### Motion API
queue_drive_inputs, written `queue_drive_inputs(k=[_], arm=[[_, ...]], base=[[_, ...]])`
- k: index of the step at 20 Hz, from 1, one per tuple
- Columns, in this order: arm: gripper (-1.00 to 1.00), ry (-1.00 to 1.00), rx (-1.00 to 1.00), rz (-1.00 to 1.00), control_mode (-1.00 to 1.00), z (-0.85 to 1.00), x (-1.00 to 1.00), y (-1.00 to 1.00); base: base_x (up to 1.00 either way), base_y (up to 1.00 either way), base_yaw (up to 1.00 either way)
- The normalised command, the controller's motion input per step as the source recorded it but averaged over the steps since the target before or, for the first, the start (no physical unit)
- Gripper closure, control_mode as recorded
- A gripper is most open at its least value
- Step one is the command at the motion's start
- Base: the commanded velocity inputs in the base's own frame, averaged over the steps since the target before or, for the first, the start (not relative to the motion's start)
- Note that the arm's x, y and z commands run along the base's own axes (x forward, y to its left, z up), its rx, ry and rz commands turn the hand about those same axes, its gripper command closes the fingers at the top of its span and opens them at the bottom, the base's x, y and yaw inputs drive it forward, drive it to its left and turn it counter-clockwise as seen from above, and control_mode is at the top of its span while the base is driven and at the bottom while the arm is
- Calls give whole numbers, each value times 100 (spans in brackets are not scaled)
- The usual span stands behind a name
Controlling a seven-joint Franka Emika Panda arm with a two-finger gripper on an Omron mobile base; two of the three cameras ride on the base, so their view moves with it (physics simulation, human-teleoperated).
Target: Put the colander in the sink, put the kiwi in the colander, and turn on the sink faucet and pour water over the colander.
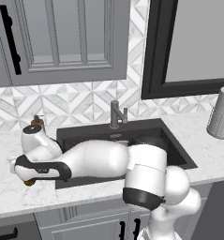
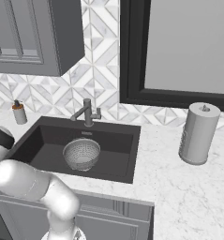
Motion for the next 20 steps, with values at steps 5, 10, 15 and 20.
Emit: queue_drive_inputs(k=[5, 10, 15, 20], arm=[[-100, 0, -1, 0, -100, -10, 27, 14], [-100, 0, -4, 0, -100, -31, 13, 22], [-100, 0, -2, 0, -100, -38, 2, 15], [-100, 0, 0, 0, -100, -19, 5, 3]], base=[[0, 0, 0], [0, 0, 0], [0, 0, 0], [0, 0, 0]])
